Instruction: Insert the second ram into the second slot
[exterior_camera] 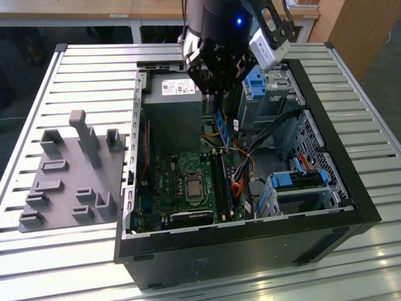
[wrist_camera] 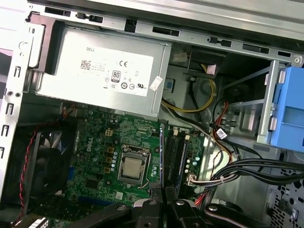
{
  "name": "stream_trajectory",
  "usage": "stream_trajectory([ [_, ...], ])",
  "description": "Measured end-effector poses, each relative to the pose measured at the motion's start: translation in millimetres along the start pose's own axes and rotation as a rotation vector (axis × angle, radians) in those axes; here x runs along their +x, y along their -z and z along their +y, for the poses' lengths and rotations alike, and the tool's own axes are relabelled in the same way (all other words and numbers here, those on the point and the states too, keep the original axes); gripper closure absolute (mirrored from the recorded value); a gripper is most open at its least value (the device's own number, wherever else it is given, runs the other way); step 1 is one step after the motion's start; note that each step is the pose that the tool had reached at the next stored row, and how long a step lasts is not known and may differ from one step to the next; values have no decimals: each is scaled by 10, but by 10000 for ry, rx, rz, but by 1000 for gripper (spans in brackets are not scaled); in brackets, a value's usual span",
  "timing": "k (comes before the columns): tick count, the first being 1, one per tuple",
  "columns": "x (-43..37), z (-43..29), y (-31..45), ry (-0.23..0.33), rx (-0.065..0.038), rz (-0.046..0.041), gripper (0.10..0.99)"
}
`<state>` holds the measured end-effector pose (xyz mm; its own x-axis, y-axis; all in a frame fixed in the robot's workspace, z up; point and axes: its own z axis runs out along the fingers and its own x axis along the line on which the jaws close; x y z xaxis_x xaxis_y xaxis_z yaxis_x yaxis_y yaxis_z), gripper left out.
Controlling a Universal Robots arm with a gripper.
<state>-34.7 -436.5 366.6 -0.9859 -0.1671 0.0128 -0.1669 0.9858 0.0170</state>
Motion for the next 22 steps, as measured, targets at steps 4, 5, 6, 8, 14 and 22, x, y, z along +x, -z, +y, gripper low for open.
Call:
stream_trajectory([
  [4, -2, -1, -13, -367, 16, -2, 949],
  [5, -3, -1, -15, -495, 19, -4, 949],
  [6, -3, -1, -17, -625, 21, -5, 949],
  [8, -2, -1, -21, -864, 23, -8, 949],
  [14, -4, -1, -36, -1083, 18, -13, 949],
  [22, -21, -5, -56, -1145, 27, -8, 949],
])
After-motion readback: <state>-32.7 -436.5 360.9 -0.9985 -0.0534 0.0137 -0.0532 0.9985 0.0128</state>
